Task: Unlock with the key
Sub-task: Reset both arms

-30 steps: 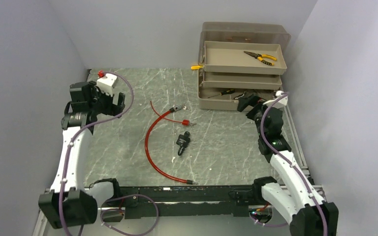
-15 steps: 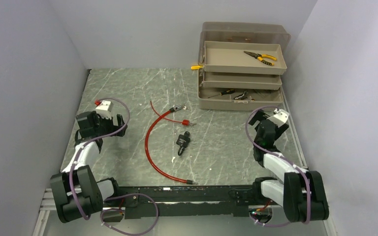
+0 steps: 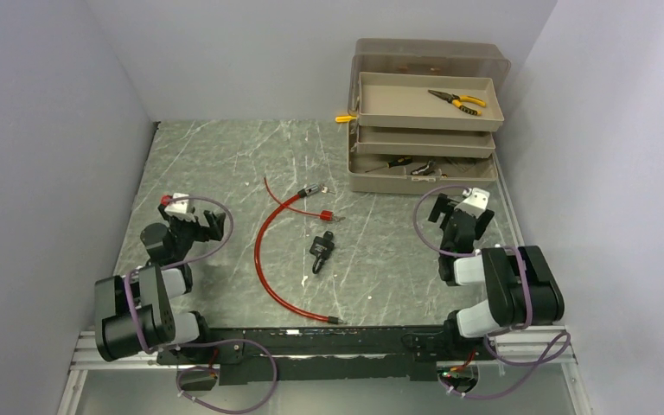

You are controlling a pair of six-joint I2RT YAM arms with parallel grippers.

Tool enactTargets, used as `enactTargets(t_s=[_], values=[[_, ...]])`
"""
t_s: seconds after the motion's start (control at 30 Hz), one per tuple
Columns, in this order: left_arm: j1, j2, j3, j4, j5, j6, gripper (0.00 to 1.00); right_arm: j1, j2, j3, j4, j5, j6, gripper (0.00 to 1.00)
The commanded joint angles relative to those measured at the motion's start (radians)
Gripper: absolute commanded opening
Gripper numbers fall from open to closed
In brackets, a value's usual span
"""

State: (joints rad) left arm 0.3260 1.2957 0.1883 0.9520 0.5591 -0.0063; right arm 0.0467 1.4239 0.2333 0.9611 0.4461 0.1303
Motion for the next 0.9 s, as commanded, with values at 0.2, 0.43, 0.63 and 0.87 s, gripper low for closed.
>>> enactTargets(t_s=[0.2,0.43,0.63,0.87], values=[[-0.239,0.021,0.069,-0.019,-0.297,0.157,0.99,-0.003,0.064,0.012,0.17,-0.028,-0.04,1.0],[-0.235,0.041,-0.075,0.292,-0.24,0.161,0.99,-0.003,0.05,0.005,0.16,-0.024,-0.037,1.0],[-0.222,0.048,0.024,0.122,-0.475,0.049,0.99,-0.002,0.05,0.005,0.159,-0.026,-0.037,1.0],[-0.245,0.043,0.051,0.059,-0.495,0.076,0.99,-0.002,0.05,0.005,0.156,-0.026,-0.036,1.0]])
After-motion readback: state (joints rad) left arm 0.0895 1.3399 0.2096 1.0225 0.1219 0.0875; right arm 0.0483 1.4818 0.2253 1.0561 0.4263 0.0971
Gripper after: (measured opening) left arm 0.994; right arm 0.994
